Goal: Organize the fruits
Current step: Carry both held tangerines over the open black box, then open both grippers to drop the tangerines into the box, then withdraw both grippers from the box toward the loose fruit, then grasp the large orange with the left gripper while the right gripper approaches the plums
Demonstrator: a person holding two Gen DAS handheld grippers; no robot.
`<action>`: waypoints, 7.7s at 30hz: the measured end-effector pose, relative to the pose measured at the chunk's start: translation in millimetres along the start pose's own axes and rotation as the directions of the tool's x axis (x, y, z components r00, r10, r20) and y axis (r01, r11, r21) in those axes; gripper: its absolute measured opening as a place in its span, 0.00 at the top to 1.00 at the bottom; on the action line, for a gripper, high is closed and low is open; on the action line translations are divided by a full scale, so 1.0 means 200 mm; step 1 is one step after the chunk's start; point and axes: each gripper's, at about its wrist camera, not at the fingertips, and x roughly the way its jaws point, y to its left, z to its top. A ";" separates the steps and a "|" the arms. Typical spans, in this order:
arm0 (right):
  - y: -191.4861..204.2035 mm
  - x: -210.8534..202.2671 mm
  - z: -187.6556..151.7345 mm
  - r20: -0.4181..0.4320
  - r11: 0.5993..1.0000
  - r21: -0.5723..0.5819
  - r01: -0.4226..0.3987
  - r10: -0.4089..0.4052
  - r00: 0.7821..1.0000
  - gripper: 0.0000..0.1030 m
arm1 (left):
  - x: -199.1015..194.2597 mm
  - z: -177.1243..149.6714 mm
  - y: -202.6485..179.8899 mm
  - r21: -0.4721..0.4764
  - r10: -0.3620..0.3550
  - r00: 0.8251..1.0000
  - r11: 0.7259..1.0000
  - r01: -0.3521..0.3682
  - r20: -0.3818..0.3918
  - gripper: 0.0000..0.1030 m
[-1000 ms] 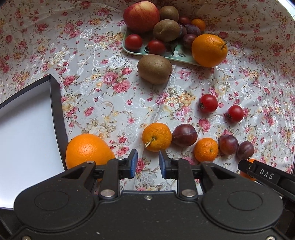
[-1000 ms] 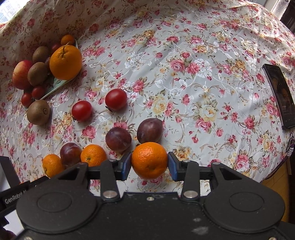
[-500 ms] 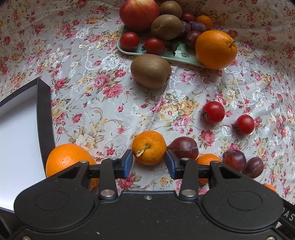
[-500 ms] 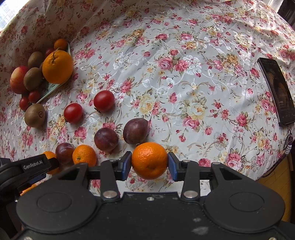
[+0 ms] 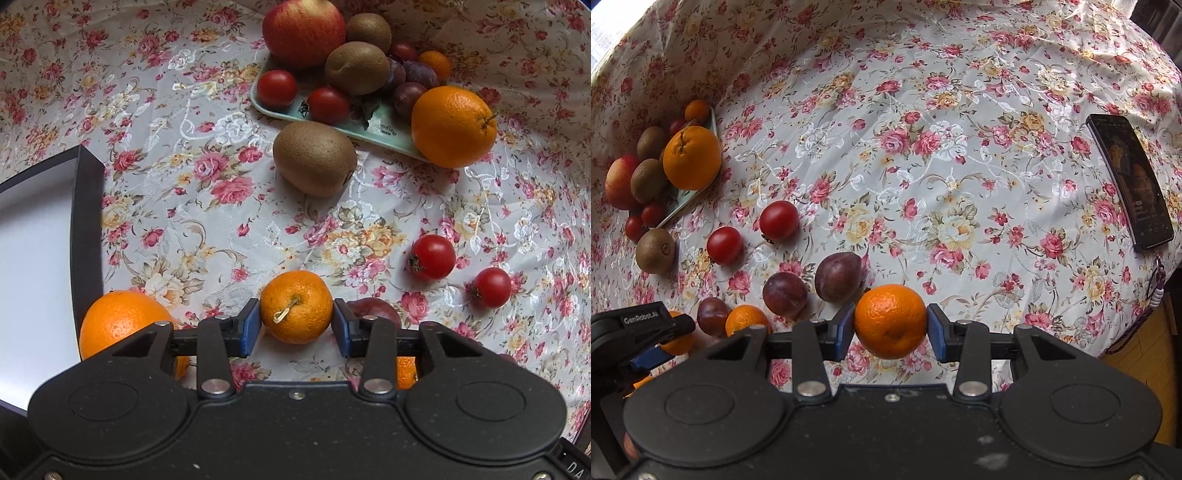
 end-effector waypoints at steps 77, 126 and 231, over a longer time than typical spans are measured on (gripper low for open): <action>1.69 -0.12 -1.00 -0.052 0.753 -0.631 -0.187 0.200 0.978 0.58 | -0.32 -0.02 1.49 -0.282 0.220 0.973 0.940 -0.193 0.065 0.51; 1.13 -0.16 -0.49 -0.003 0.891 -0.442 -0.101 0.112 0.994 0.58 | -0.30 -0.03 0.84 -0.031 0.100 0.994 0.995 -0.099 0.053 0.51; 0.39 0.16 0.21 -0.133 0.998 -0.052 0.021 -0.028 0.991 0.59 | 0.05 0.36 0.31 0.125 0.139 0.990 0.982 -0.138 0.001 0.30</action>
